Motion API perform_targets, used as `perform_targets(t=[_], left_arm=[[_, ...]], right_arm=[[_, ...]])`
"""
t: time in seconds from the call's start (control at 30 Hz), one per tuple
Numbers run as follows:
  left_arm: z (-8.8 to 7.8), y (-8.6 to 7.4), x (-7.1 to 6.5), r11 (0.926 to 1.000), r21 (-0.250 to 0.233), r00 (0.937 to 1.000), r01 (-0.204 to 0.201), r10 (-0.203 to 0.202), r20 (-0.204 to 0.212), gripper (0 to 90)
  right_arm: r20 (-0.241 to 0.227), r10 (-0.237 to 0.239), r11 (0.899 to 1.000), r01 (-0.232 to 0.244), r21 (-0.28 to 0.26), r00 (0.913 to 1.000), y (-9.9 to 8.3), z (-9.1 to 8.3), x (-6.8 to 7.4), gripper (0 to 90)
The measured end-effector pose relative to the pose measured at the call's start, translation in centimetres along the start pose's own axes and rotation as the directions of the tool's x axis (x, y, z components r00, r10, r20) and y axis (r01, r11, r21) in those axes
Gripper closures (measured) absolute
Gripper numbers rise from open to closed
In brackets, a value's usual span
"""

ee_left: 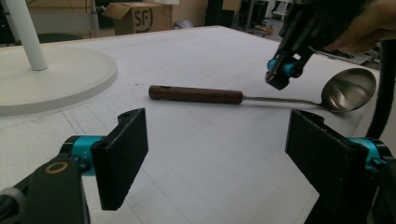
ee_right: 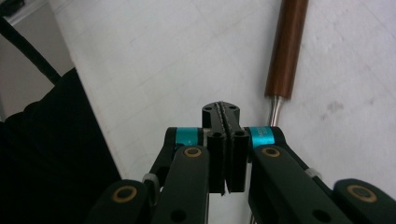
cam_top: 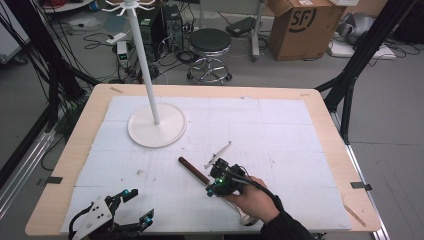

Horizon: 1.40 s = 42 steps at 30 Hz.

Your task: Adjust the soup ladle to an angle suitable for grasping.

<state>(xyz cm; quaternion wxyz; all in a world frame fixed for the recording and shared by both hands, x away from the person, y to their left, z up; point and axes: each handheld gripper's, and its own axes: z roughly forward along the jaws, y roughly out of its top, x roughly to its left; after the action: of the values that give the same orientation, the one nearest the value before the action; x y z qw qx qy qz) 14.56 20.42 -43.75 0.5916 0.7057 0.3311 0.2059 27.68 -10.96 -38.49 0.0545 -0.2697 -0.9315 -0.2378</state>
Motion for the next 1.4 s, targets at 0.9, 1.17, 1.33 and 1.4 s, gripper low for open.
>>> perform_targets(t=[0.9,1.17,1.33,1.4], left_arm=[[-0.2,0.0,0.1,1.0,-0.006,1.0,0.004,-0.004,0.0,21.8],[-0.3,0.0,0.1,1.0,-0.007,1.0,0.005,-0.005,0.002,21.8],[-0.3,0.0,0.1,1.0,-0.004,1.0,0.003,-0.003,0.0,21.8],[-0.2,0.0,0.1,1.0,-0.005,1.0,0.004,-0.004,-0.002,21.8]], right_arm=[[-0.024,0.06,0.983,-0.055,0.173,0.9979,2.4,3.7,-3.6,90.0],[-0.023,0.06,0.979,-0.054,0.194,0.9979,2.3,3.8,-3.7,90.0],[-0.041,0.054,0.982,-0.046,0.184,0.9977,2.4,3.7,-3.7,90.0],[-0.061,0.068,0.988,-0.059,0.139,0.9958,2.7,3.2,-3.8,90.0]])
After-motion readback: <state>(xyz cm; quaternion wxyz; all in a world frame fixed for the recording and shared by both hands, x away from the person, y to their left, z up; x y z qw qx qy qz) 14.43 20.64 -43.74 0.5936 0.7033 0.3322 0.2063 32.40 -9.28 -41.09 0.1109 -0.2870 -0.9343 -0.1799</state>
